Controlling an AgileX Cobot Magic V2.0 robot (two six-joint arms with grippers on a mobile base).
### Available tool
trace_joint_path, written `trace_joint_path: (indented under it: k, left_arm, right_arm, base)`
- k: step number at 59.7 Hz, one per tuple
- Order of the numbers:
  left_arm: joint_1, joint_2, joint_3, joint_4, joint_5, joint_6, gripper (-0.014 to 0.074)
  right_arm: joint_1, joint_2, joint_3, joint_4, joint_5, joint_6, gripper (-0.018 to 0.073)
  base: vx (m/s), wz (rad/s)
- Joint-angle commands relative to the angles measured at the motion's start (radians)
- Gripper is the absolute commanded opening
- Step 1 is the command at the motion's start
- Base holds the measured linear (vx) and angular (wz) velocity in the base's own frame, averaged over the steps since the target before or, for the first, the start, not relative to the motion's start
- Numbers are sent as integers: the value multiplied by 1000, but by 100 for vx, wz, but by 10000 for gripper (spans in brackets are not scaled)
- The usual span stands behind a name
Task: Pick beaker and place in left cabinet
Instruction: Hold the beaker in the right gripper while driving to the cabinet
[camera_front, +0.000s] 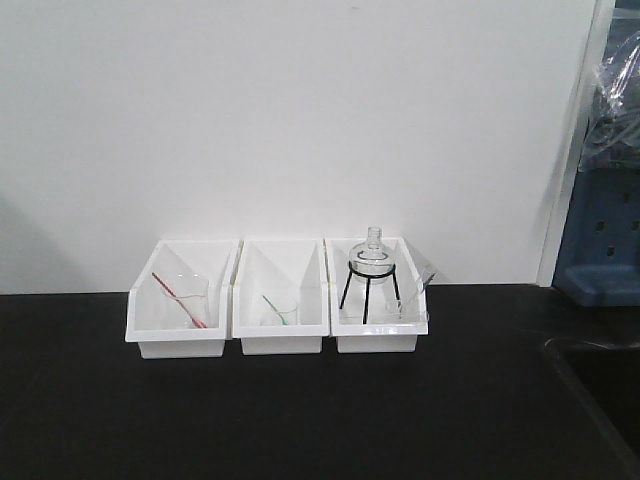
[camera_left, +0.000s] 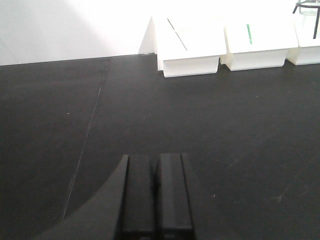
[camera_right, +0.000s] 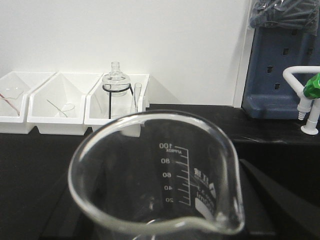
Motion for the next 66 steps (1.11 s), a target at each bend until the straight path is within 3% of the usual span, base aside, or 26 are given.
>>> trace_joint_path:
  k: [1, 33, 66]
  left_arm:
    - [0, -11, -12, -1, -83, -4, 4]
    - [0, -11, -12, -1, -83, -4, 4]
    - [0, -11, -12, -1, -83, -4, 4]
  right_arm:
    - [-5, 9, -29, -50, -56, -10, -1]
    - [-5, 9, -29, -50, -56, -10, -1]
    - [-5, 9, -29, -49, -56, -10, -1]
  base:
    - [0, 0]
    - [-3, 12]
    - [-16, 64]
